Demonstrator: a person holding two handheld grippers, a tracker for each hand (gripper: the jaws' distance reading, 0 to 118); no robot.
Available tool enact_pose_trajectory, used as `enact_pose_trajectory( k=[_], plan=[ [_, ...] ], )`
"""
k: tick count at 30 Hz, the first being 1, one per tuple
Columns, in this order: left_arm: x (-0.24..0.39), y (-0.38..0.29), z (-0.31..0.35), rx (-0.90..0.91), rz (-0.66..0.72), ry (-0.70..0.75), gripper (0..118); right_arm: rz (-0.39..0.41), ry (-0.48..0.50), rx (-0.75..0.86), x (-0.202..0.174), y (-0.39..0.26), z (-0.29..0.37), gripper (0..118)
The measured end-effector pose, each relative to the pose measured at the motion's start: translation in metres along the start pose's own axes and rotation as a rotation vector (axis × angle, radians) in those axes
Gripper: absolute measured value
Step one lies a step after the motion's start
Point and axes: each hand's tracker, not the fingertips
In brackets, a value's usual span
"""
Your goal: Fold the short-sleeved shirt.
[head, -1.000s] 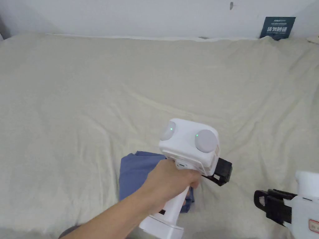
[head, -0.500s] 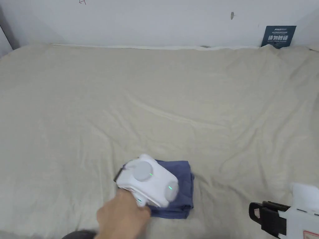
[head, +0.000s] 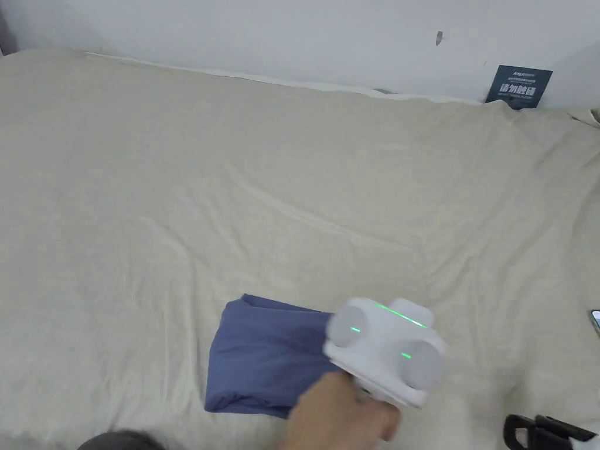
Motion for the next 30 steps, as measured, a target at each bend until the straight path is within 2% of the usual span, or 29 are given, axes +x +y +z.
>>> enact_pose_trajectory(
  k=[2, 4, 5, 7, 10, 13, 15, 16, 17, 18, 19, 20, 21, 22, 24, 25, 28, 30],
  plan=[
    [-0.057, -0.009, 0.029, -0.031, 0.107, -0.035, 0, 0.033, 0.073, -0.019, -0.021, 0.012, -0.024, 1],
    [-0.116, -0.026, 0.059, -0.016, 0.198, -0.097, 0, 0.051, 0.183, -0.039, -0.045, 0.024, -0.053, 1],
    [-0.143, -0.033, 0.072, 0.012, 0.262, -0.122, 0, 0.040, 0.268, -0.047, -0.055, 0.030, -0.072, 1],
    [-0.188, -0.048, 0.092, 0.043, 0.344, -0.139, 0, -0.018, 0.425, -0.095, -0.072, 0.041, -0.111, 1],
    [-0.233, -0.064, 0.100, 0.061, 0.402, -0.091, 0, -0.199, 0.662, -0.155, -0.083, 0.048, -0.172, 1],
    [-0.258, -0.076, 0.086, 0.039, 0.446, -0.134, 0, -0.282, 0.765, -0.252, -0.083, 0.043, -0.220, 1],
    [-0.269, -0.082, 0.072, 0.030, 0.473, -0.223, 0, -0.296, 0.763, -0.328, -0.079, 0.033, -0.240, 1],
    [-0.273, -0.084, 0.066, 0.032, 0.489, -0.273, 5, -0.288, 0.711, -0.361, -0.076, 0.027, -0.248, 1],
    [-0.276, -0.085, 0.061, 0.042, 0.491, -0.323, 33, -0.278, 0.674, -0.382, -0.073, 0.021, -0.255, 1],
    [-0.279, -0.085, 0.057, 0.041, 0.494, -0.350, 99, -0.283, 0.699, -0.371, -0.071, 0.015, -0.256, 1],
    [-0.283, -0.083, 0.048, 0.027, 0.512, -0.369, 118, -0.334, 0.777, -0.347, -0.067, 0.013, -0.254, 1],
    [-0.284, -0.083, 0.037, -0.029, 0.533, -0.378, 117, -0.364, 0.784, -0.344, -0.064, 0.014, -0.253, 1],
    [-0.284, -0.083, 0.039, 0.081, 0.593, -0.412, 117, -0.370, 0.775, -0.354, -0.063, 0.015, -0.254, 1],
    [-0.279, -0.085, 0.032, 0.031, 0.553, -0.458, 117, -0.365, 0.775, -0.358, -0.062, 0.015, -0.254, 1],
    [-0.271, -0.082, 0.016, 0.026, 0.531, -0.530, 117, -0.350, 0.772, -0.363, -0.064, 0.017, -0.255, 1],
    [-0.288, -0.080, 0.010, 0.022, 0.518, -0.569, 117, -0.349, 0.772, -0.367, -0.064, 0.018, -0.256, 1],
    [-0.283, -0.077, -0.016, 0.053, 0.494, -0.722, 117, -0.365, 0.774, -0.375, -0.065, 0.018, -0.256, 1],
    [-0.277, -0.077, -0.029, 0.088, 0.475, -0.743, 117, -0.376, 0.772, -0.372, -0.064, 0.017, -0.255, 1]
  ],
)
